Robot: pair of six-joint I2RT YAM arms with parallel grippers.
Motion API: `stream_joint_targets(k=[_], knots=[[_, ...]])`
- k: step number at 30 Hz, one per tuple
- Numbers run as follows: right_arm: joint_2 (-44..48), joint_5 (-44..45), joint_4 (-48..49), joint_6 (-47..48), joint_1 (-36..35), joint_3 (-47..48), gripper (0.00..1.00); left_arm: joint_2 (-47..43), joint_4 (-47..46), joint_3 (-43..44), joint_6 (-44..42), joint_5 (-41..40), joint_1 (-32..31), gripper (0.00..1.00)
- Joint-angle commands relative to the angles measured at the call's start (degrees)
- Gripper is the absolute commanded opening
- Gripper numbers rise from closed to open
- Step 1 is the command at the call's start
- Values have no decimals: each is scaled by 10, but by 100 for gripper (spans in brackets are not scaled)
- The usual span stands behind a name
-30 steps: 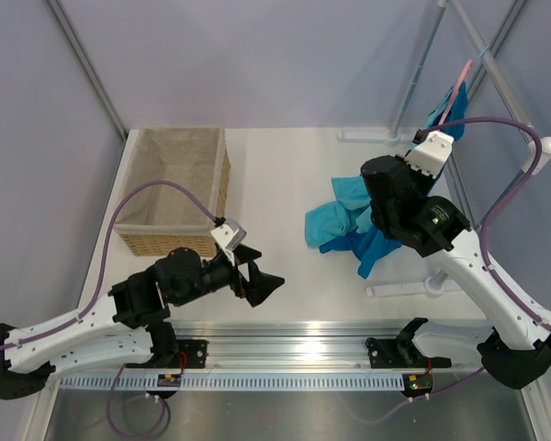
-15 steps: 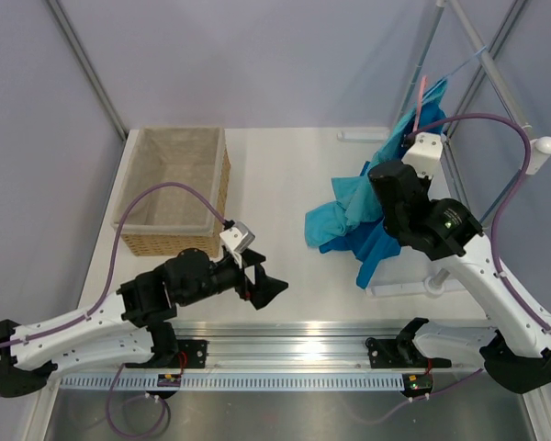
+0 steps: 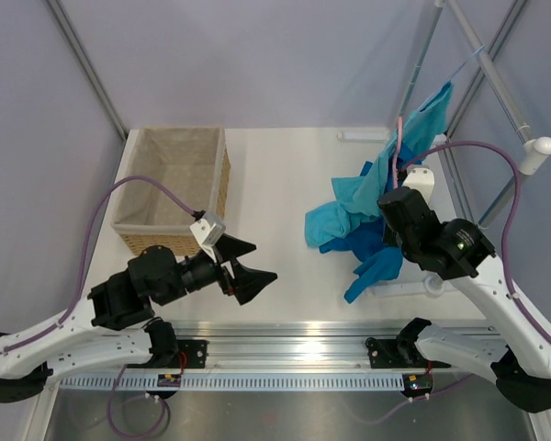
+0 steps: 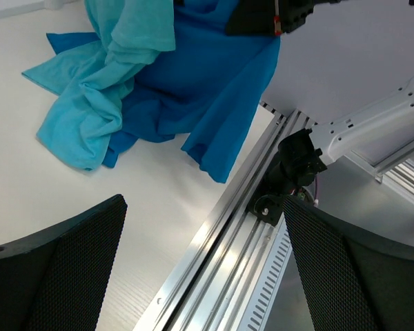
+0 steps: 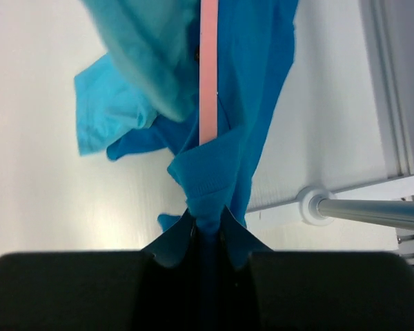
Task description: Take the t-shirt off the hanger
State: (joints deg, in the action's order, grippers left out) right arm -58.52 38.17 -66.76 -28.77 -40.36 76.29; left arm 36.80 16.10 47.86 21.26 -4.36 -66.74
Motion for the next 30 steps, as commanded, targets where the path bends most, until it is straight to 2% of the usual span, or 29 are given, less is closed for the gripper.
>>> stream_joint_targets(k=[1, 8, 11, 14, 16, 24, 30], knots=[[38, -153, 8, 54, 0, -13, 0, -8, 9, 34, -5, -6, -2, 99], [96, -282, -25, 93, 0, 6, 0, -20, 30, 56, 4, -17, -2, 99], [98, -280, -59, 97, 0, 22, 0, -27, 33, 53, 4, -19, -2, 99], [92, -192, -97, 69, 0, 41, 0, -28, 42, 52, 3, -29, -2, 99], [90, -126, -108, 18, 0, 54, 0, -28, 44, 49, 5, -38, -2, 99], [110, 43, -145, -181, 0, 90, 0, -14, 45, 45, 13, -25, -2, 99], [126, 141, -146, -218, 0, 121, 0, -13, 43, 46, 14, -25, -1, 99]])
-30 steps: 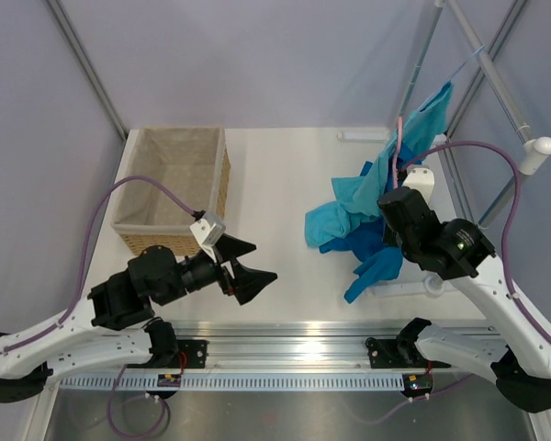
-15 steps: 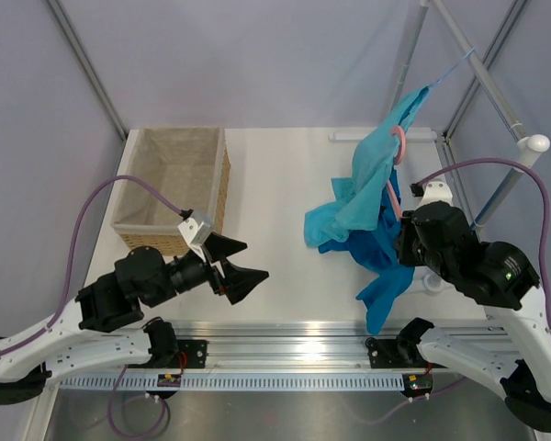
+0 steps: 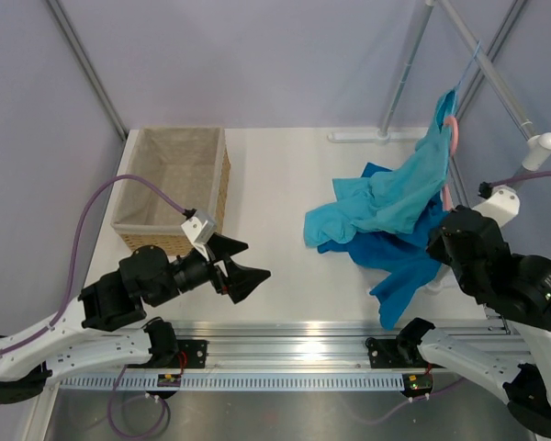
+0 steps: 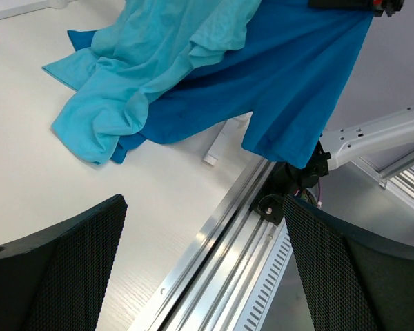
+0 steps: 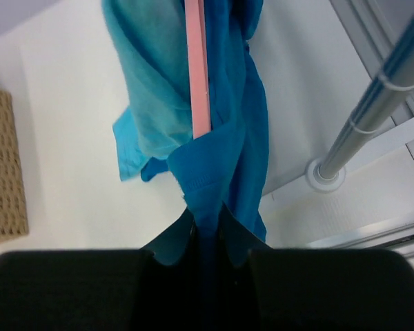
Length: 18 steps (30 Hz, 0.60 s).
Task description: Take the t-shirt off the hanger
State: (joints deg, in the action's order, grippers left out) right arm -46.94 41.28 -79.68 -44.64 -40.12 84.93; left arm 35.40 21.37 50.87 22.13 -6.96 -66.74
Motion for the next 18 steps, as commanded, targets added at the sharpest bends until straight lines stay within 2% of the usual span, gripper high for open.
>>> stream_joint_targets(k=[1, 6, 11, 14, 15, 18], knots=[[11, 120, -11, -55, -2, 34, 0, 2, -10, 16, 5, 2, -2, 99], [41, 163, -3, -45, -1, 28, 0, 7, -9, 15, -3, 0, -2, 99], [90, 151, 77, 67, -1, 18, 0, 14, -10, 21, -9, 3, -2, 99], [97, 74, 114, 131, -2, 31, 0, 19, -11, 20, -14, 9, -2, 99], [92, 32, 105, 138, -2, 51, 0, 20, -15, 20, -21, 19, -2, 99], [77, -19, 95, 152, -2, 62, 0, 31, -35, 15, -35, 41, -2, 99]])
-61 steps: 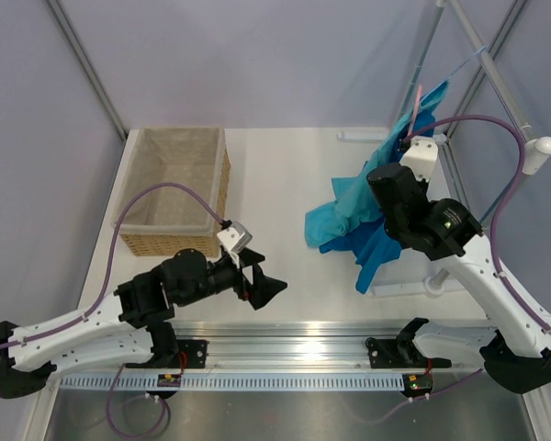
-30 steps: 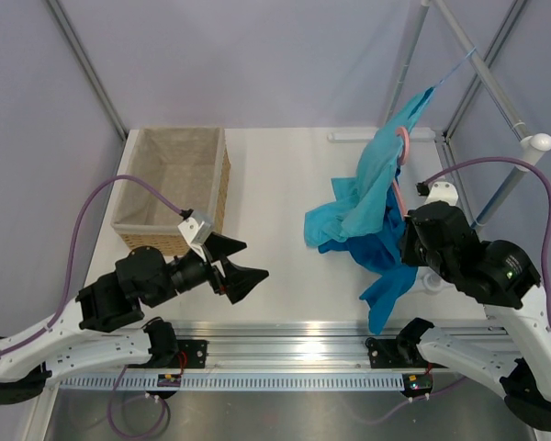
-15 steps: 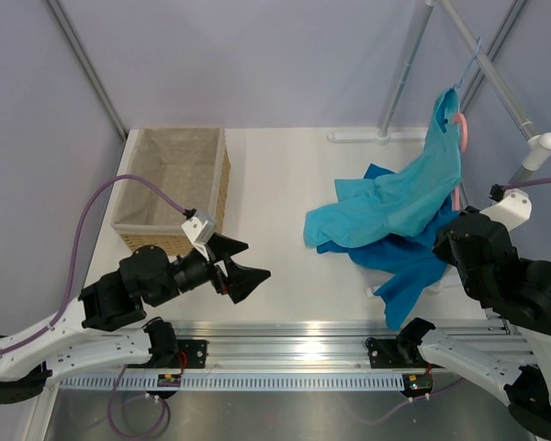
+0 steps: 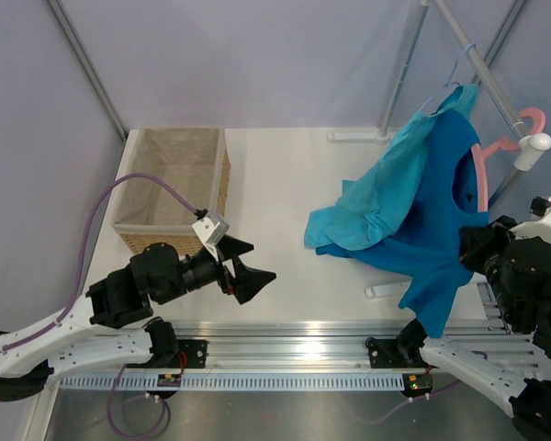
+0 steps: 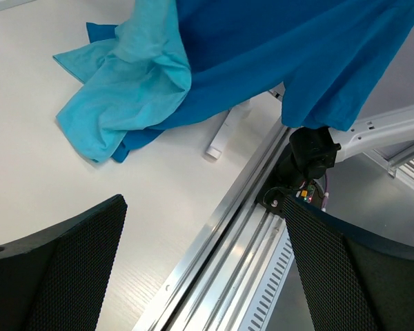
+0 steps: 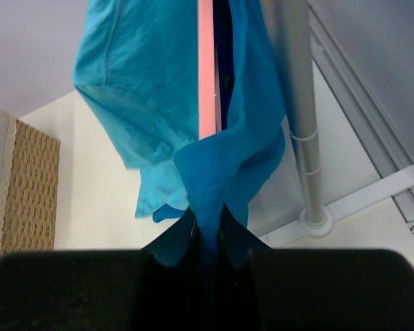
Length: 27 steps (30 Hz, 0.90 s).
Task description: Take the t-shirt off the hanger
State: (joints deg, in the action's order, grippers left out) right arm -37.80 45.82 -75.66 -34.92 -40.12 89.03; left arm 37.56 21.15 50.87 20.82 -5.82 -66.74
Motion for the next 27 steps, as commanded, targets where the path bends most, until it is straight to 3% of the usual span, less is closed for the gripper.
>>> stream_joint_targets(k=[1, 13, 19, 24, 27], knots=[[-18, -77, 57, 72, -2, 17, 0, 14, -36, 17, -24, 33, -2, 99], [35, -205, 42, 125, -2, 23, 0, 84, -63, 52, -57, 80, -2, 99], [19, -283, -31, 126, -1, 51, 0, 108, -78, 78, -61, 62, -2, 99], [23, -340, -36, 133, -2, 2, 0, 112, -81, 94, -56, 62, -1, 99], [29, -330, -40, 124, -2, -18, 0, 104, -81, 92, -58, 63, -1, 99]])
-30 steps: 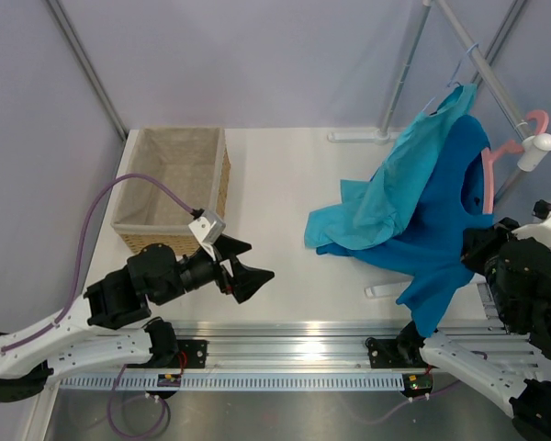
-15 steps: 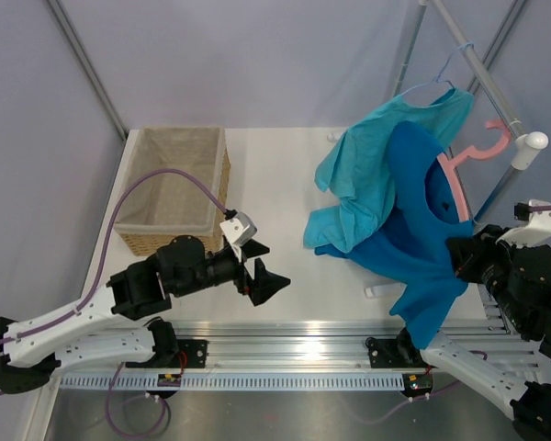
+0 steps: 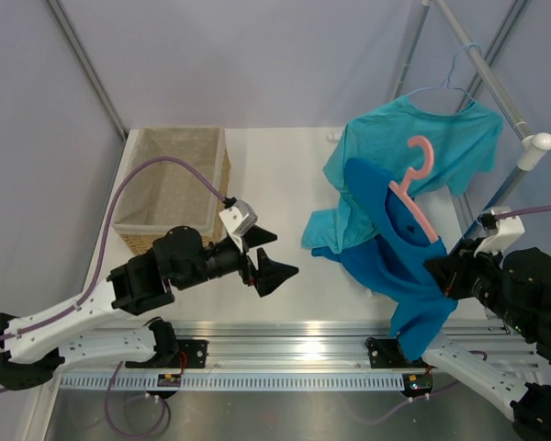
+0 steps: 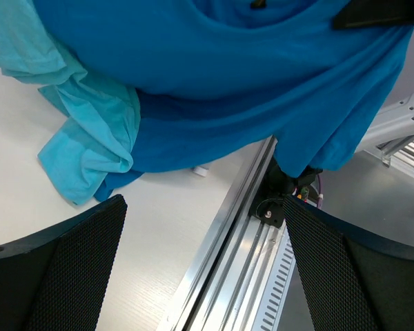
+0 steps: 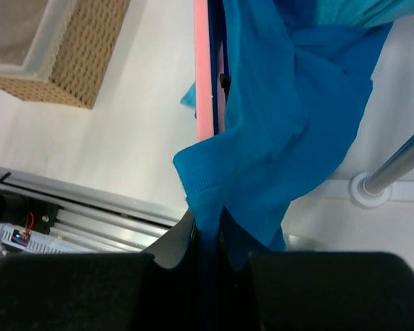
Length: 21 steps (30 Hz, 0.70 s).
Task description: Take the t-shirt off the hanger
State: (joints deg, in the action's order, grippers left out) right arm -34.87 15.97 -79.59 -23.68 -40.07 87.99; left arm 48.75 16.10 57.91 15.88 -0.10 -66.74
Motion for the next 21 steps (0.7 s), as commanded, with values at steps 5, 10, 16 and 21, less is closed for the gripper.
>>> stream_joint_targets(k=[5, 10, 16, 21], knots=[[20, -53, -3, 14, -3, 1, 0, -33, -27, 10, -15, 5, -2, 99], [38, -235, 50, 51, -3, -27, 0, -46, -14, 19, -29, 26, -1, 99], [46, -425, 145, 106, -3, -95, 0, -64, 2, 35, -55, 70, -2, 99], [37, -522, 218, 109, -3, -109, 0, -67, 31, 59, -95, 90, -2, 99]])
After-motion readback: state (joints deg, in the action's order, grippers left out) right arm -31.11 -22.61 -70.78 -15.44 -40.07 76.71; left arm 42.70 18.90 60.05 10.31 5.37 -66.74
